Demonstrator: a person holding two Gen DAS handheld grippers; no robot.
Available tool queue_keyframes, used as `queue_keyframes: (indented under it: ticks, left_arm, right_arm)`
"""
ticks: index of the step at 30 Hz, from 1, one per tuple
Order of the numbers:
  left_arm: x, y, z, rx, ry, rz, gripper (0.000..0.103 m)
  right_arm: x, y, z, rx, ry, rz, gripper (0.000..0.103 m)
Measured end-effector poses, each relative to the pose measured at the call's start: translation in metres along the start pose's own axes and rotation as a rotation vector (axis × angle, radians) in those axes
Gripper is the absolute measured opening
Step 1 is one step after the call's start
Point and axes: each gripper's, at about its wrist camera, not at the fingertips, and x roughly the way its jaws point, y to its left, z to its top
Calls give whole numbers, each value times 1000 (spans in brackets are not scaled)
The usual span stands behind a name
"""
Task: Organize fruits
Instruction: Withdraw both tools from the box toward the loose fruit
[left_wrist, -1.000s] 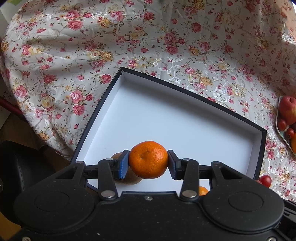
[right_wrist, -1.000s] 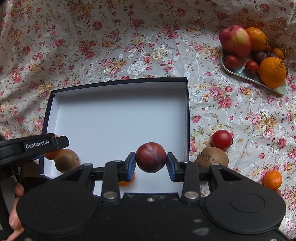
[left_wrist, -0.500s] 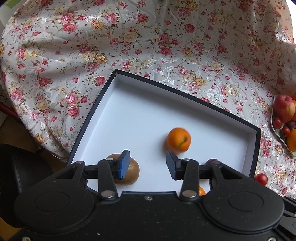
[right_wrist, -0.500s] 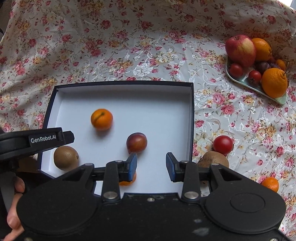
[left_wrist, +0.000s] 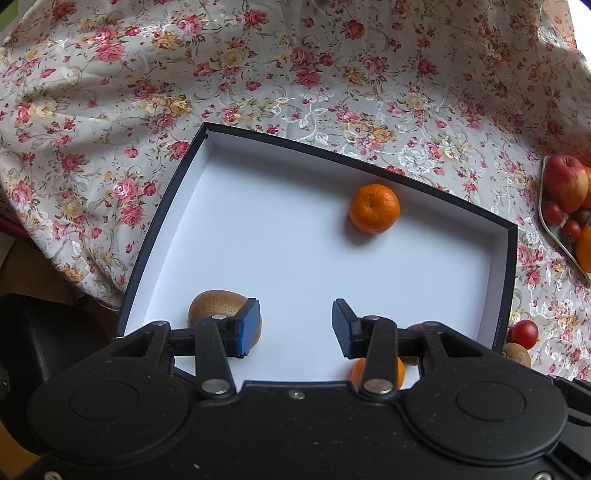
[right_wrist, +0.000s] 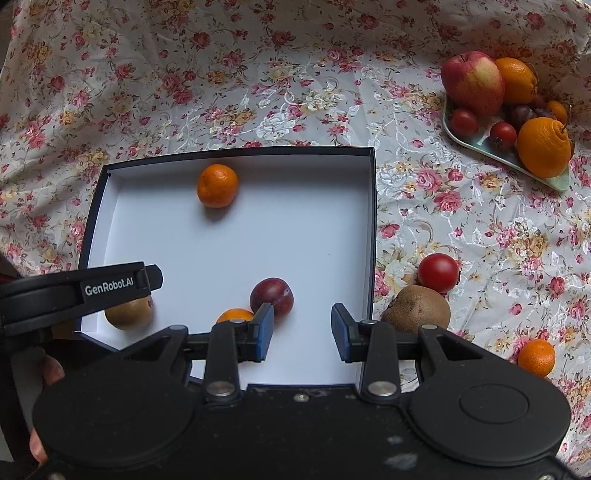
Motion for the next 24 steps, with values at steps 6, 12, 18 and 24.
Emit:
queue_keyframes:
  ticks: [6,12,18,24]
  left_arm:
    - [0,-10,-2,27,5,7,51]
    - [1,-22,-4,58,17,15,51]
    - [1,-37,-8,95,28,17,51]
    - [0,-54,-11,127,37,6,51]
  right_arm:
    - [-4,-6,-2,5,3,-3,38]
    - [-7,-17,-4,30,13,-1,38]
    - [-11,-30,-7,61,28,6,38]
    - [-15,-44,-10,86,32,-1,38]
